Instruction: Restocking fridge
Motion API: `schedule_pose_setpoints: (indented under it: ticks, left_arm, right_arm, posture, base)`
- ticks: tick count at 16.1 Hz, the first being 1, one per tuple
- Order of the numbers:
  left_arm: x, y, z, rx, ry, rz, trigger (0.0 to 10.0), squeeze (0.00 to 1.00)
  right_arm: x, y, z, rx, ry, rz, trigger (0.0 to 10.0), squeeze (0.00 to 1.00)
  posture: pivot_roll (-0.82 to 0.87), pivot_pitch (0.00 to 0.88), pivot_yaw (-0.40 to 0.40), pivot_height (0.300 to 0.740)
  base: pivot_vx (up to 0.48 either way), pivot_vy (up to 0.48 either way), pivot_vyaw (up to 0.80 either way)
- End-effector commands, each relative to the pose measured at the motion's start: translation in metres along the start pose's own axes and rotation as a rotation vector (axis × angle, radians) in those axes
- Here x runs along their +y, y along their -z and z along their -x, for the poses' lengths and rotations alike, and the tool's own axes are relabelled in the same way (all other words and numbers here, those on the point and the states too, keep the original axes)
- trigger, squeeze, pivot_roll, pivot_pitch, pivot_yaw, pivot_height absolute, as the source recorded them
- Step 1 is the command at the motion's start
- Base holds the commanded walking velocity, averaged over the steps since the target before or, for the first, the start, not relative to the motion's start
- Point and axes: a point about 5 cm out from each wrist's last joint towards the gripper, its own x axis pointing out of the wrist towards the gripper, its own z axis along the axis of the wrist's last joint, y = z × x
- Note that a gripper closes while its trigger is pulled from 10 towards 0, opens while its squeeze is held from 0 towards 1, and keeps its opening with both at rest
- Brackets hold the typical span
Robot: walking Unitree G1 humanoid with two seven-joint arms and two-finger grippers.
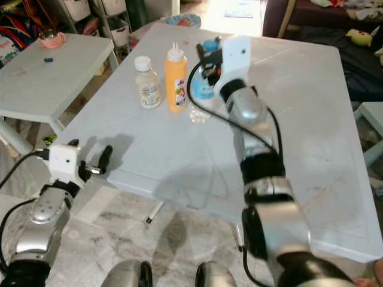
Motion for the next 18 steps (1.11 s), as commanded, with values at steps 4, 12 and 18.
schedule_pose_setpoints:
  ticks: [4, 12, 18]
  left_arm:
    - [-0.003, 0.001, -0.007, -0.006, -0.005, 0.001, 10.0, 0.0]
    - [-0.006, 0.004, -0.012, -0.013, -0.003, 0.011, 10.0, 0.0]
    - [-0.011, 0.006, -0.015, -0.009, 0.018, 0.013, 10.0, 0.0]
  right_arm:
    - [0.008, -0.017, 0.007, -0.004, -0.025, -0.001, 0.0, 0.0]
    - [0.023, -0.013, 0.031, 0.146, -0.05, -0.107, 1.4, 0.0]
    - [0.021, -0.001, 0.044, 0.204, -0.039, -0.062, 10.0, 1.0]
  posture:
    - [0.01, 0.016, 0.002, 0.74]
    - [-0.01, 0.007, -0.006, 0.74]
    - [-0.02, 0.01, 0.001, 0.74]
  base:
    - [0.0, 0.0, 0.0]
    - [0.0, 0.0, 0.0]
    - [0.0, 0.0, 0.0]
